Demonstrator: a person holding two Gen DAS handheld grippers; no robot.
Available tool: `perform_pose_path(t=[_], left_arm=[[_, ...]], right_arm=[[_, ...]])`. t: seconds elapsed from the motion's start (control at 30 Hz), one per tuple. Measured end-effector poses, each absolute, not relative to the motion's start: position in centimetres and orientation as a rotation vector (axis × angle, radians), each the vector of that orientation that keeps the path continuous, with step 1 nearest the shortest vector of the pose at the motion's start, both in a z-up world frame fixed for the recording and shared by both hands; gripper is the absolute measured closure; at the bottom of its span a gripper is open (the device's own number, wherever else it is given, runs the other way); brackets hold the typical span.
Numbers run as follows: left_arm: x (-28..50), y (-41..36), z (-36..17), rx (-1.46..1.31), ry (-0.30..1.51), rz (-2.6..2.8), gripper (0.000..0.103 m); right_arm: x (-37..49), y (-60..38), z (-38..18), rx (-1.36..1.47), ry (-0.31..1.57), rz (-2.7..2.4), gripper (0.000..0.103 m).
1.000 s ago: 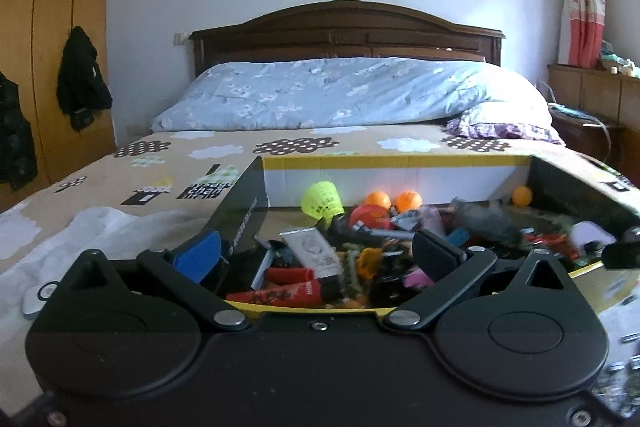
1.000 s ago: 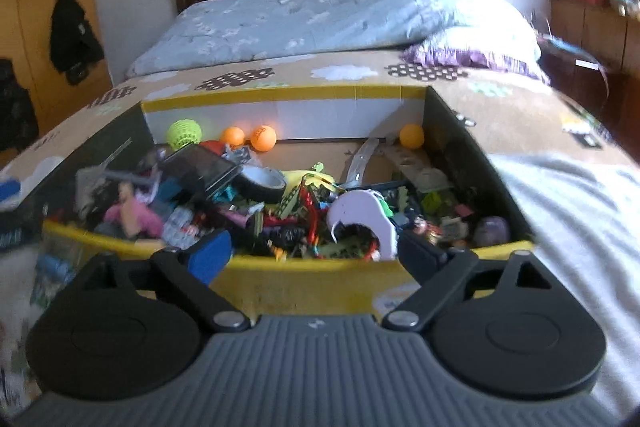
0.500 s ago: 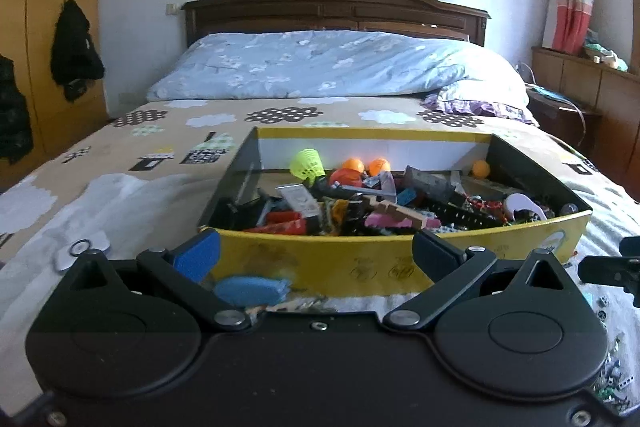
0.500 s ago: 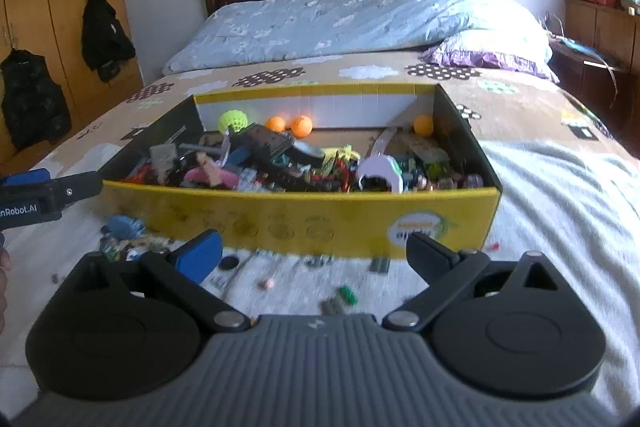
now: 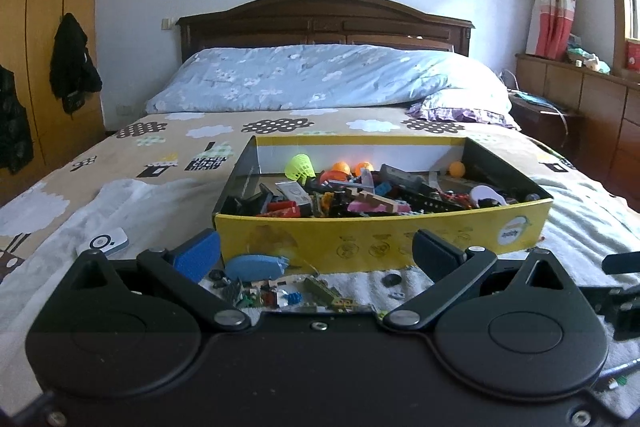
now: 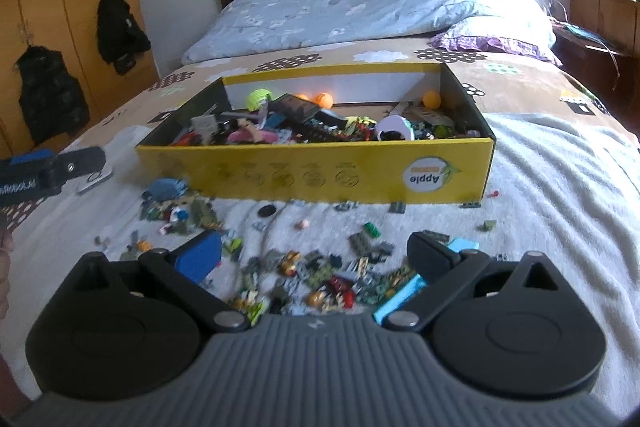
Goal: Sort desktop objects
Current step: 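Withdraw both tools from the yellow box back over the brick pile, then move both open tools over the pile toward small pieces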
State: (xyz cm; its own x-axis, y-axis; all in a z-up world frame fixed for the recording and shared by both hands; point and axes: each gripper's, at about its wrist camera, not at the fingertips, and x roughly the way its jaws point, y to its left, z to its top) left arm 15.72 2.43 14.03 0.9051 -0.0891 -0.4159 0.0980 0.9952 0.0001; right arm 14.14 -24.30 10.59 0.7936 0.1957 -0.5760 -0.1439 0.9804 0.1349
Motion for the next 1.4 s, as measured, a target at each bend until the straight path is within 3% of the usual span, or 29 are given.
perform_pose_path(t=[0.43,0.97,1.4], left_arm=[[9.3,1.6,12.1,0.025,0.464,-0.12,0.001],[0.9,-0.6,-1.5,0.001,0.541,-0.232,0.001],[2.4,-5.7,-1.2,0.026,0.541,-0.286,0.001]], right_arm=[[8.4,-22.8,8.5,0.016,0.628,0.176,0.0],[-2.6,-24.2,-1.7,-0.085,0.464,-0.011,0.0],[-4.8,-28.9,-5.1,-0.009,0.419,-0.082,0.0]])
